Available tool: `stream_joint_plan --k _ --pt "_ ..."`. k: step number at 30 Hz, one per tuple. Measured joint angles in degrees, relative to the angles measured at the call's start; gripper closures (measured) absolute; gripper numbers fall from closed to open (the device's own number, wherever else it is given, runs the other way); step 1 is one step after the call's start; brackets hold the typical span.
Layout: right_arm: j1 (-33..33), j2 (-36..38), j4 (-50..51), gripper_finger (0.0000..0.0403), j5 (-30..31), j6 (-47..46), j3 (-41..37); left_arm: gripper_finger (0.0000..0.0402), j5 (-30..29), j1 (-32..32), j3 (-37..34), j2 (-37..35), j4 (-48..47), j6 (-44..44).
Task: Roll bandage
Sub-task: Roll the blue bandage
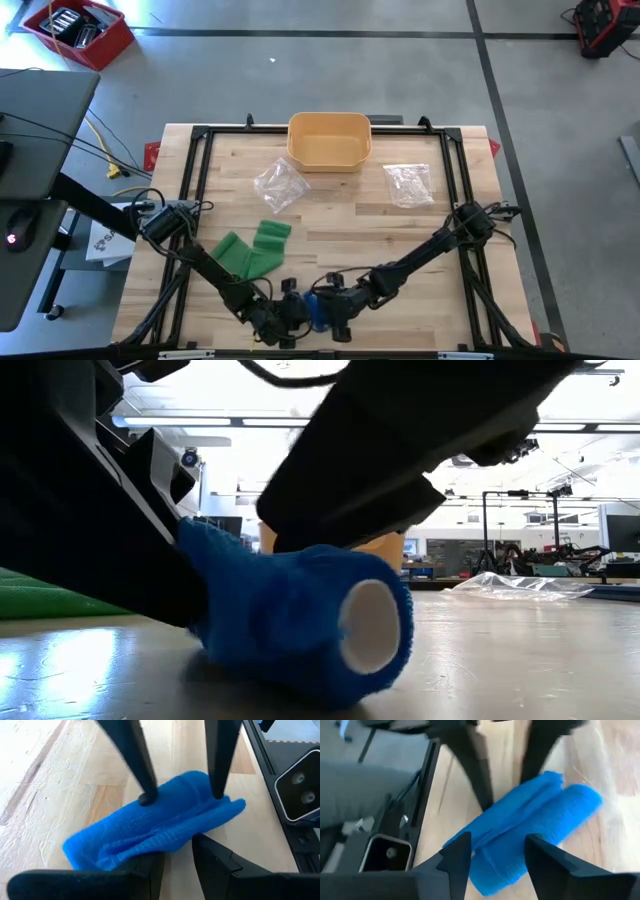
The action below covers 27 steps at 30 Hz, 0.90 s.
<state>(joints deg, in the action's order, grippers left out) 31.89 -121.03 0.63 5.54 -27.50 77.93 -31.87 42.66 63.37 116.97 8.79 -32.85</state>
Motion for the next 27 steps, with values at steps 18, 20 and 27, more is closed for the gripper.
stream_joint_plan --k 18,20,27 --pt "2.5 2.8 20.0 0.0284 18.5 1.8 0.0 0.0305 -0.5 0.7 0.1 -0.1 -0.9 0.0" --pt "2.5 4.8 22.5 0.0284 20.5 0.9 -0.1 0.0305 -0.3 0.7 0.1 -0.1 -2.3 -0.5" --pt "2.6 8.2 20.2 0.0284 22.1 0.8 0.0 0.0305 -0.4 0.8 0.1 -0.1 -5.4 -3.1"
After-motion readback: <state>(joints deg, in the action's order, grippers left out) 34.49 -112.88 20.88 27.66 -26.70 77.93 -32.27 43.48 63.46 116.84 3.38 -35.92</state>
